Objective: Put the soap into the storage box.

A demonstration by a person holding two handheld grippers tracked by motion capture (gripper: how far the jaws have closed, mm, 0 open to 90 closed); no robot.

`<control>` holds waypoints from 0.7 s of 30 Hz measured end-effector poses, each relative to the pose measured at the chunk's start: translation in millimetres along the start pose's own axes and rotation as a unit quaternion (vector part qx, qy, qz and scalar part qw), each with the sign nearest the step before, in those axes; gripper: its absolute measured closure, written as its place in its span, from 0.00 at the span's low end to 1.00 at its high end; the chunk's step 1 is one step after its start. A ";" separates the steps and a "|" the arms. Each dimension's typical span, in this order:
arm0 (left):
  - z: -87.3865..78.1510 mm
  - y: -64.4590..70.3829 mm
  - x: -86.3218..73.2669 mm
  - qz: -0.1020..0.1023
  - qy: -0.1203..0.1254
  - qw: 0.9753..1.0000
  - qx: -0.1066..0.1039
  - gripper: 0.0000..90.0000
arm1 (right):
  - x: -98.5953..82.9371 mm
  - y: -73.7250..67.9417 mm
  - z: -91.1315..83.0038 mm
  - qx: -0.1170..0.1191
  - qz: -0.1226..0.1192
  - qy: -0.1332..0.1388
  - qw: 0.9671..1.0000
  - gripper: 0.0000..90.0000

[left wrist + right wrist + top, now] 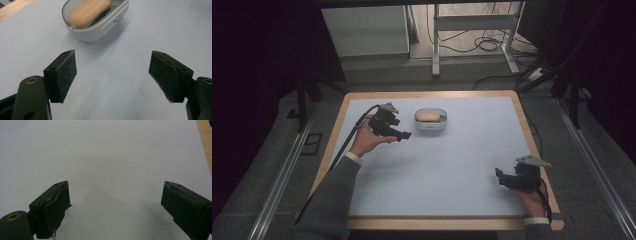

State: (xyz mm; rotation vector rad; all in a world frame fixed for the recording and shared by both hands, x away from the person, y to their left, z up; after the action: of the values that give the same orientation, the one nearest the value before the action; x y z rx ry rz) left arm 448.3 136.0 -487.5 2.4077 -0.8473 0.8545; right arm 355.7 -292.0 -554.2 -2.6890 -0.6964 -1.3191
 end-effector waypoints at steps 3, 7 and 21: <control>-7.9 2.4 -12.3 -0.002 0.007 1.000 -0.002 0.25 | 0.1 -0.3 0.1 0.001 -0.001 -0.001 1.000 0.09; -17.8 5.7 -32.3 -0.016 0.015 1.000 -0.001 0.25 | 0.1 -0.4 0.1 0.001 0.000 0.000 1.000 0.09; -35.0 8.1 -94.5 -0.051 0.020 0.998 0.019 0.24 | 2.1 -4.5 2.0 0.003 -0.006 0.000 1.000 0.09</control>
State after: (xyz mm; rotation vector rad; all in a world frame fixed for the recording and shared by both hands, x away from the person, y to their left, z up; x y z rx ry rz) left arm 370.1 188.0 -525.0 2.4350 -0.6915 0.8844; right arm 356.4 -286.8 -554.5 -2.6842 -0.7154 -1.3183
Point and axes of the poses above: each handheld gripper's, and its own axes: z roughly forward along the jaws, x roughly out of its top, y roughly to its right, the point moved 5 cm from there along z, roughly forward along the jaws, and after that the axes turned 9 degrees about -z, right-handed, at the moved point
